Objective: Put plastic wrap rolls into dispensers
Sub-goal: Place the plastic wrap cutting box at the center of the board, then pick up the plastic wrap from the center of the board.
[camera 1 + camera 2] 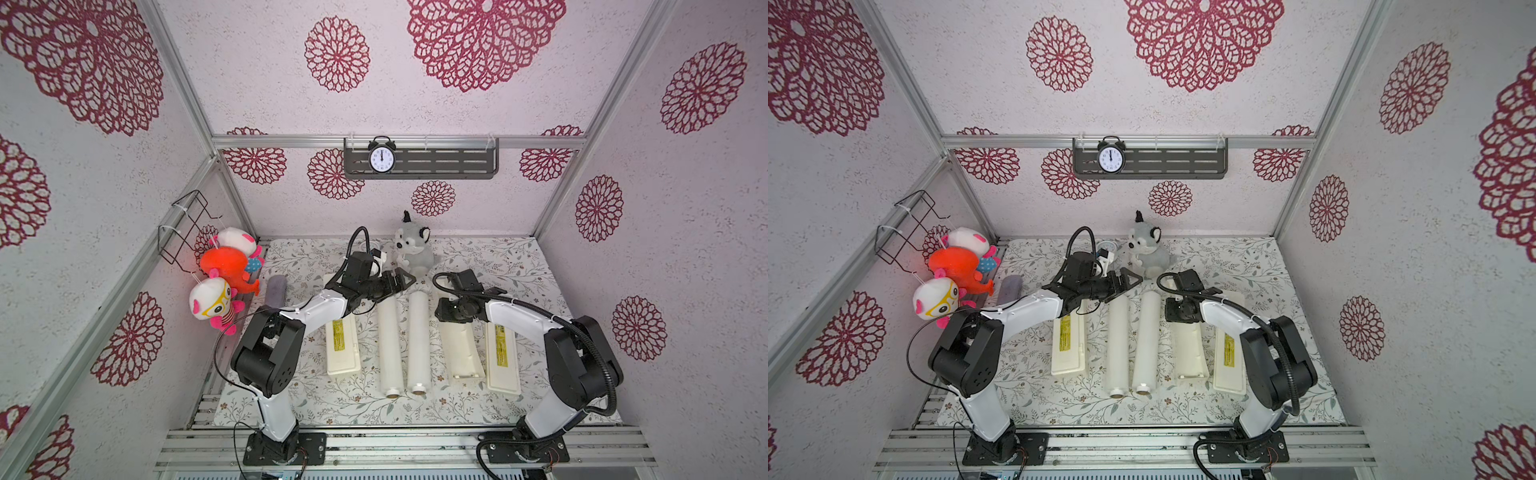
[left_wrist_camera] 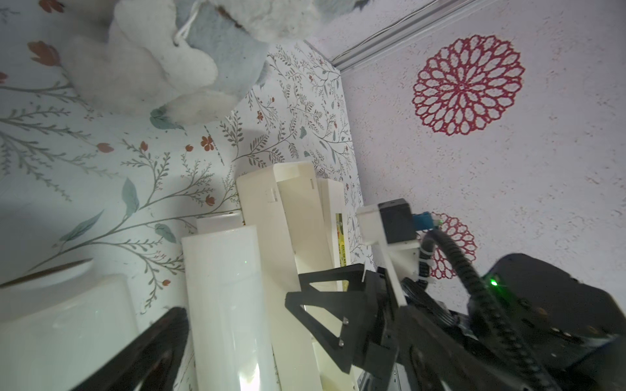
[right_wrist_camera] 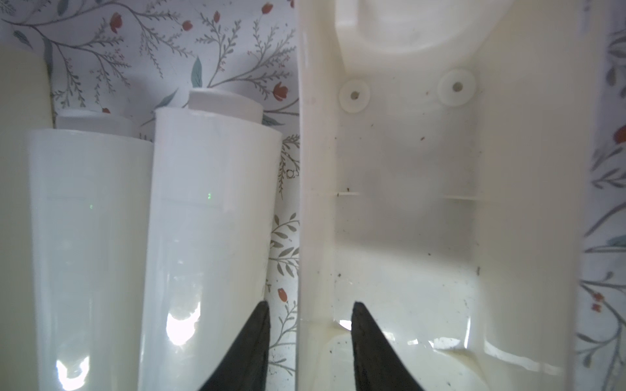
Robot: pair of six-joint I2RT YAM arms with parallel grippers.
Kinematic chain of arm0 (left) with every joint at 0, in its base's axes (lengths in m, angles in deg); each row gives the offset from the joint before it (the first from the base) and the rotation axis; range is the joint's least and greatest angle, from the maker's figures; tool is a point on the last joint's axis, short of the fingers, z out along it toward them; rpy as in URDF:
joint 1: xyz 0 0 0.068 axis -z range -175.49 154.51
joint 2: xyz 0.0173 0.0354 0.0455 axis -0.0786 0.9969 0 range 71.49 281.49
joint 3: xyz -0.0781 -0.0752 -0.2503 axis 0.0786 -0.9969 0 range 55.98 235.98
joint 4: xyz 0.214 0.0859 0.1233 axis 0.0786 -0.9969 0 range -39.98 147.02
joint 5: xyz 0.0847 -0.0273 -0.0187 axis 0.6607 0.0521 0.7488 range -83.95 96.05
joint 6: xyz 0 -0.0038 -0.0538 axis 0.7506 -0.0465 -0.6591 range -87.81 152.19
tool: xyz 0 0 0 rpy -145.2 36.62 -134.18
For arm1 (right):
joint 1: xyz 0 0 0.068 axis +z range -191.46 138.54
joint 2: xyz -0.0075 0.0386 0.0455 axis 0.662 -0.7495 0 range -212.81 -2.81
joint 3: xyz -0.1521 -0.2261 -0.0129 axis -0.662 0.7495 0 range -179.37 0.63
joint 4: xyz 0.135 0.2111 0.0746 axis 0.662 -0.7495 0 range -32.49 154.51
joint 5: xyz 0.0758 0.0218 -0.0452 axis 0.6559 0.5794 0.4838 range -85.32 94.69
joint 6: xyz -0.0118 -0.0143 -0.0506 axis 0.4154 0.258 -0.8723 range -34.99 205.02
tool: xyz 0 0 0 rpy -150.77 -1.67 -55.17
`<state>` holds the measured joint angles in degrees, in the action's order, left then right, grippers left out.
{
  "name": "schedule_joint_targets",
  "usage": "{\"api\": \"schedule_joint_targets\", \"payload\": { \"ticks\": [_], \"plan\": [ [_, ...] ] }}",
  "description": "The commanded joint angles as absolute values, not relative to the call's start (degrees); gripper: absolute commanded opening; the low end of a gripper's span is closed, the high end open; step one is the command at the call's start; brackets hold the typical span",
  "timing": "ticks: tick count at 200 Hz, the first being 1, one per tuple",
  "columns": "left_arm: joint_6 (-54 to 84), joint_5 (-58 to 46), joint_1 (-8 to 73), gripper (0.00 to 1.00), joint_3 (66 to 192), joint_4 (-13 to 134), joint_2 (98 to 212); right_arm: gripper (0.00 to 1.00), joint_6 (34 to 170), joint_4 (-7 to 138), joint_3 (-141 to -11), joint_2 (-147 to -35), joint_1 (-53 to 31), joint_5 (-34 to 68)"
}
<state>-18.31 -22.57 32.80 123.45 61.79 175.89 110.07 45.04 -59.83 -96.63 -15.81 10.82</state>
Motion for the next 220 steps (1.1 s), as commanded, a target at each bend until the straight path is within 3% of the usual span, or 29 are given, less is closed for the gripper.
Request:
{"api": "schedule_joint_targets", "payload": {
  "ticks": [1,95,190,220],
  "plan": [
    [-14.88,-18.06,35.41,1.0,126.21,52.12,175.85,0.41,109.45,43.74,-60.4,-90.08,-16.6,9.23],
    [-7.63,0.02,47.82,0.99,137.47,22.15,180.12,0.44,109.63,40.83,-49.66,-74.71,-23.56,4.85],
    [-10.35,3.79,52.73,1.0,144.99,16.18,192.48,0.49,107.0,41.11,-44.55,-67.64,-27.87,5.1],
    [-10.3,6.65,54.07,0.94,149.07,11.22,196.2,0.49,106.64,42.33,-43.12,-67.62,-28.48,5.69]
  ]
}}
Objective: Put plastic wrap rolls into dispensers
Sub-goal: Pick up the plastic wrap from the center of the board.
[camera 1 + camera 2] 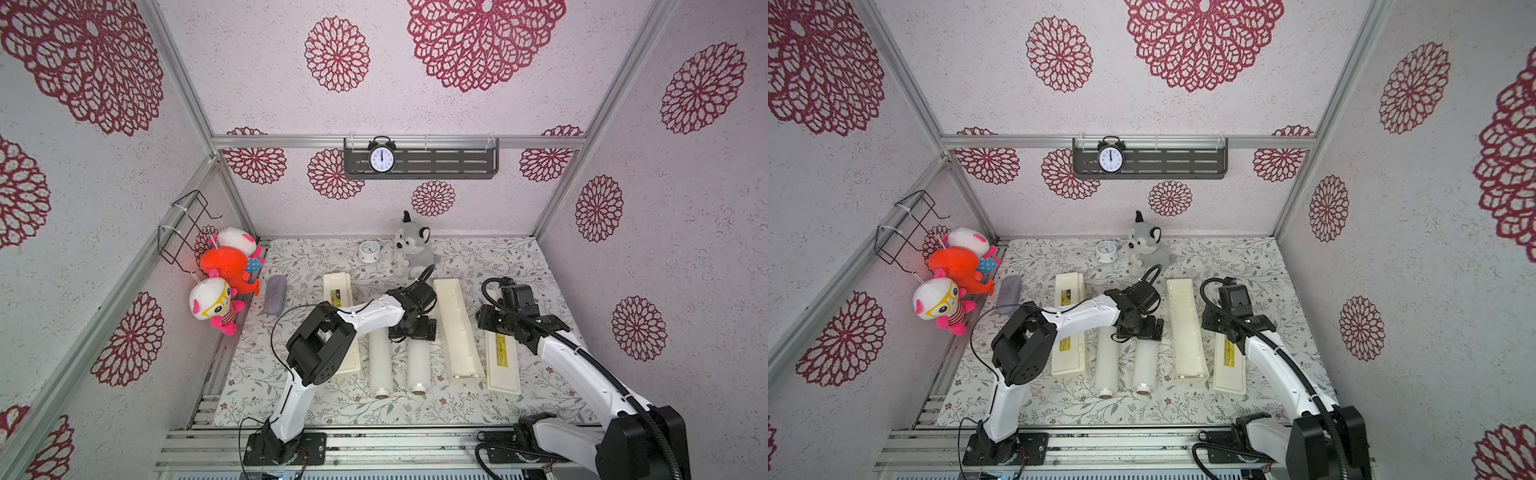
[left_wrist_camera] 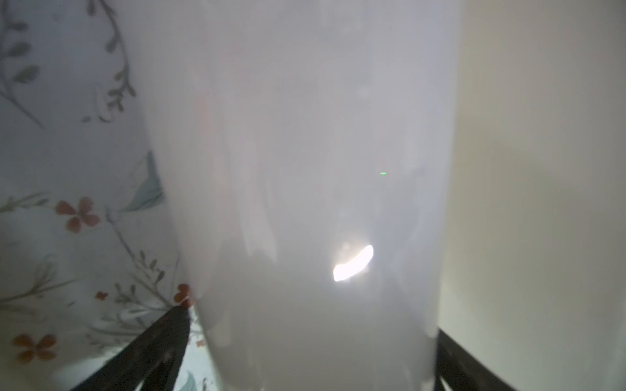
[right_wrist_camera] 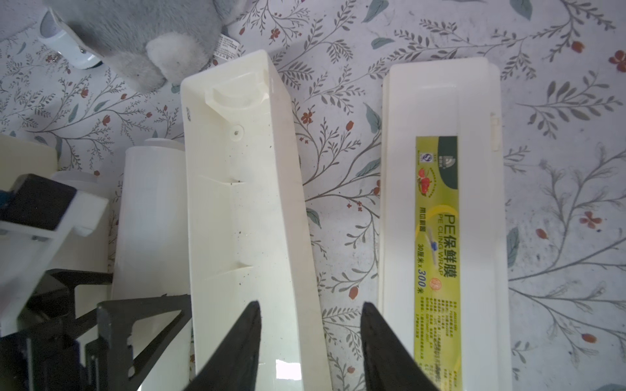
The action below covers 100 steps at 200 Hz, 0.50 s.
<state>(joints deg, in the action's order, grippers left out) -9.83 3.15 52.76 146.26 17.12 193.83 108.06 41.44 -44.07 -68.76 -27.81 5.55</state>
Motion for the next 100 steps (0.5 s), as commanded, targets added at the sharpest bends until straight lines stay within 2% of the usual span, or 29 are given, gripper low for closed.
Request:
{"api": "schedule_joint_targets", "payload": {
  "ticks": [1,56,100],
  "plan": [
    [-10.32,6.74,54.07,0.93,149.16,10.96,196.29,0.49,106.59,42.39,-43.13,-67.6,-28.51,5.71],
    [-12.61,8.95,54.22,0.72,152.93,6.68,197.36,0.49,105.87,43.68,-41.85,-67.36,-29.51,6.43],
    [-13.87,10.46,54.09,0.65,156.01,4.52,195.0,0.49,105.67,44.95,-40.33,-66.89,-30.27,7.21]
  ]
}}
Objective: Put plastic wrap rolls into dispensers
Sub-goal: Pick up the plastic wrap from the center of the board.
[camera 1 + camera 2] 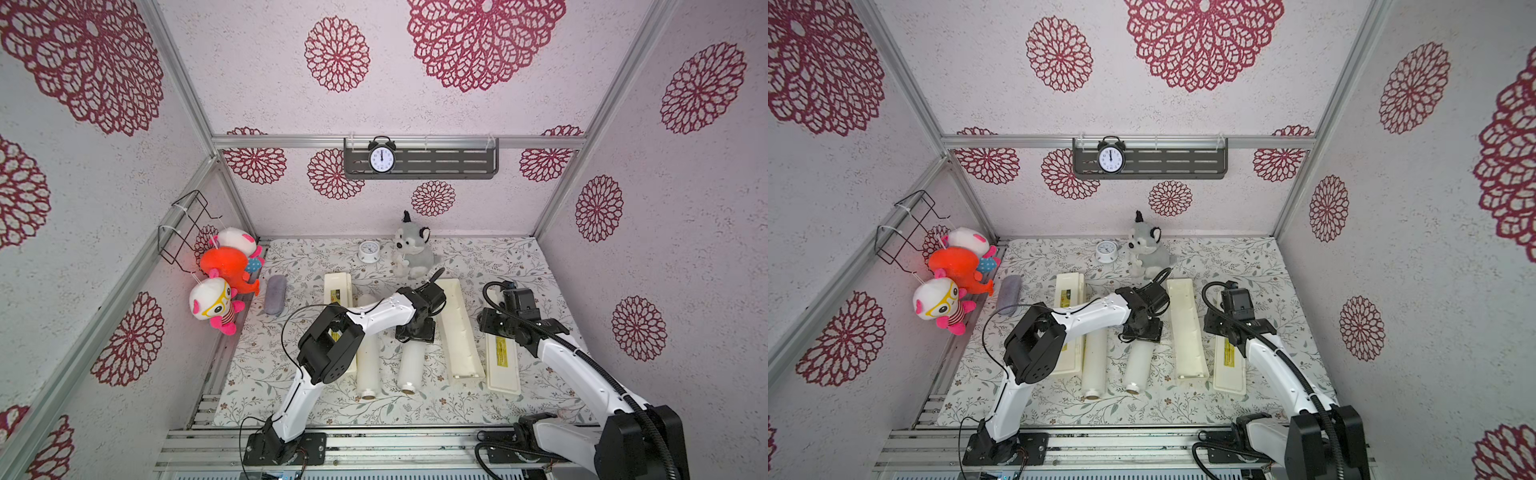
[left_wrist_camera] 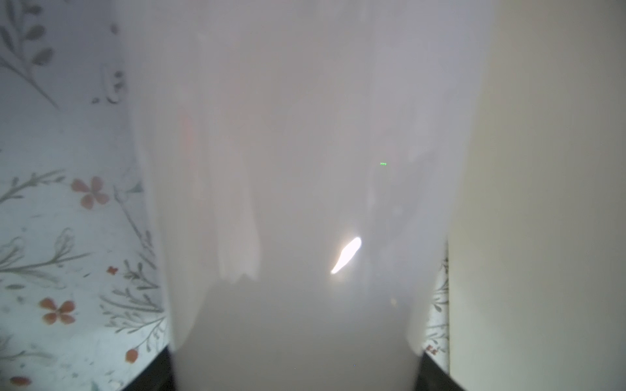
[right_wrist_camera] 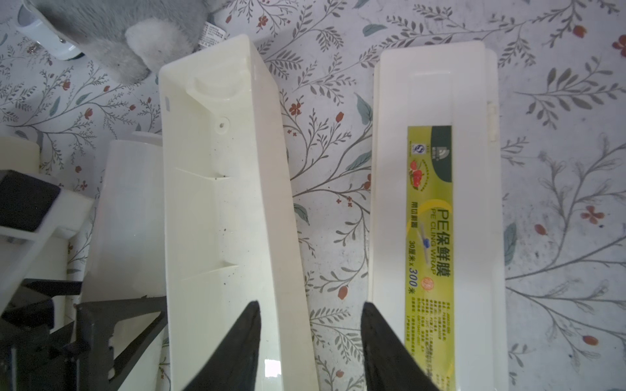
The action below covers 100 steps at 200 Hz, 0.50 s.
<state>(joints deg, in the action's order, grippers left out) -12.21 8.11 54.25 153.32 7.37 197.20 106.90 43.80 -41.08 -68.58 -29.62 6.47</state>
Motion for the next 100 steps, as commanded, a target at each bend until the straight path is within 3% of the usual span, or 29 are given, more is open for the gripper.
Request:
{"api": "schedule_joint_targets", "payload": {
  "ticks": [1,100],
  "plan": [
    [-13.96,10.41,54.09,0.65,156.05,4.53,194.9,0.49,105.67,44.97,-40.33,-66.93,-30.24,7.22],
    [-21.89,9.16,52.36,0.63,165.13,9.92,186.61,0.49,106.42,48.09,-37.79,-68.93,-30.42,11.24]
  ]
}}
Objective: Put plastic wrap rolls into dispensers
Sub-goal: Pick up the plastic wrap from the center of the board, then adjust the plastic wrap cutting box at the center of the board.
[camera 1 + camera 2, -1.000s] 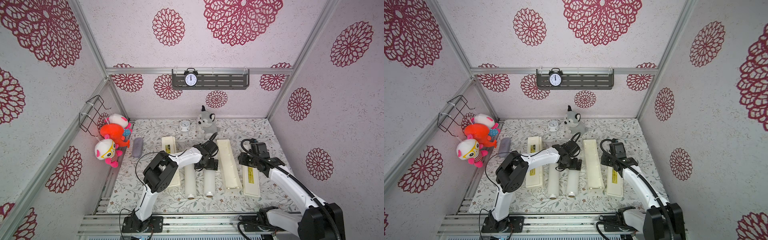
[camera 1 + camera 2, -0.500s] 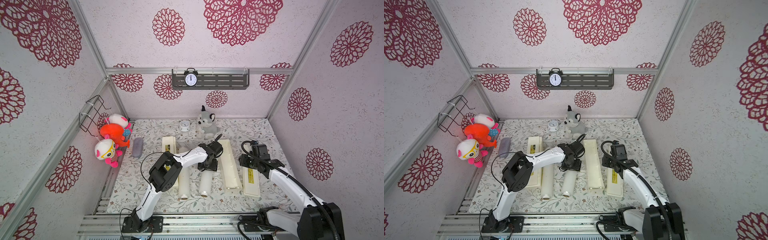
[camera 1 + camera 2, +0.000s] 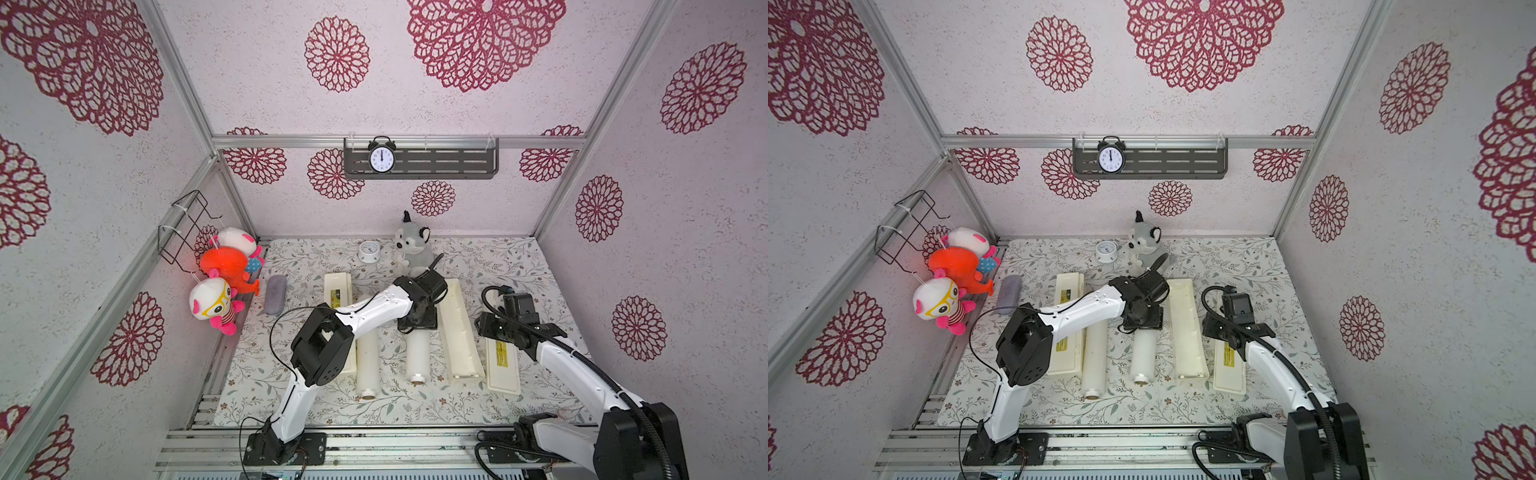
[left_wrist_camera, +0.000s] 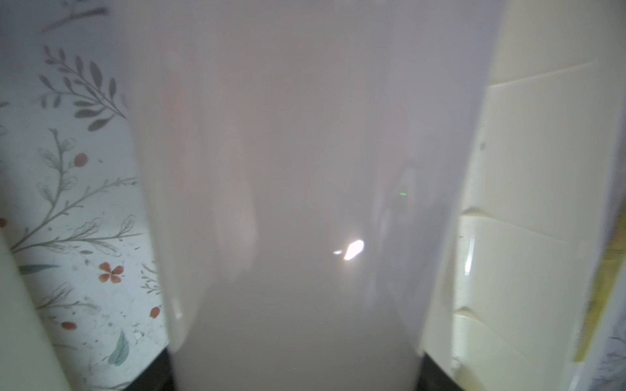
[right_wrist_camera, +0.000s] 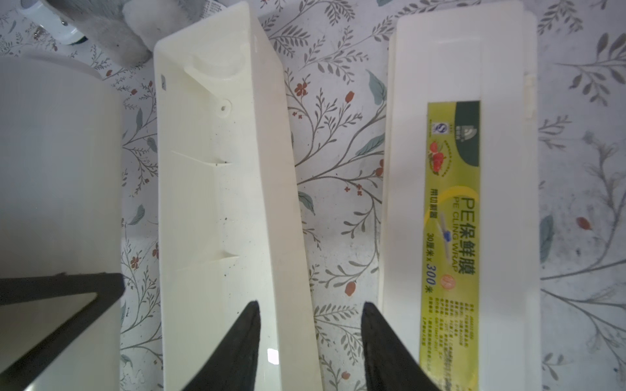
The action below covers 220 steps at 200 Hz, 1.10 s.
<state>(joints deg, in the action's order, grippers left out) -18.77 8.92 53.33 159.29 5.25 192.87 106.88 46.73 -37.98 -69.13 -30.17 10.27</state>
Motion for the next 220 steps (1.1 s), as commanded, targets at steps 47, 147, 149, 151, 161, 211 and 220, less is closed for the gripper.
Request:
{"api": "schedule_joint_targets", "payload": {
  "ticks": [47,147,149,151,161,211,220],
  "plan": [
    [-28.27,7.74,52.45,0.64,171.59,16.04,190.23,0.5,107.08,47.35,-37.38,-66.9,-31.96,9.82],
    [-32.66,1.51,55.84,0.63,184.28,13.7,204.92,0.5,107.34,47.09,-36.28,-63.88,-35.84,10.3],
    [-32.67,1.49,55.88,0.63,184.23,13.6,204.93,0.5,107.27,47.14,-36.28,-63.93,-35.83,10.4],
    [-32.67,1.54,55.92,0.63,184.13,13.64,204.96,0.5,107.26,47.14,-36.28,-64.01,-35.9,10.44],
    [-32.41,1.59,56.25,0.63,183.66,13.52,204.73,0.5,107.25,47.1,-36.28,-64.19,-35.84,10.61],
    [-33.09,0.92,57.68,0.63,181.54,13.3,204.67,0.5,107.51,48.13,-35.84,-64.86,-35.83,11.53],
    [-32.82,1.04,58.01,0.63,181.39,13.09,204.47,0.5,107.56,48.1,-35.83,-64.87,-35.83,11.54]
  ]
}}
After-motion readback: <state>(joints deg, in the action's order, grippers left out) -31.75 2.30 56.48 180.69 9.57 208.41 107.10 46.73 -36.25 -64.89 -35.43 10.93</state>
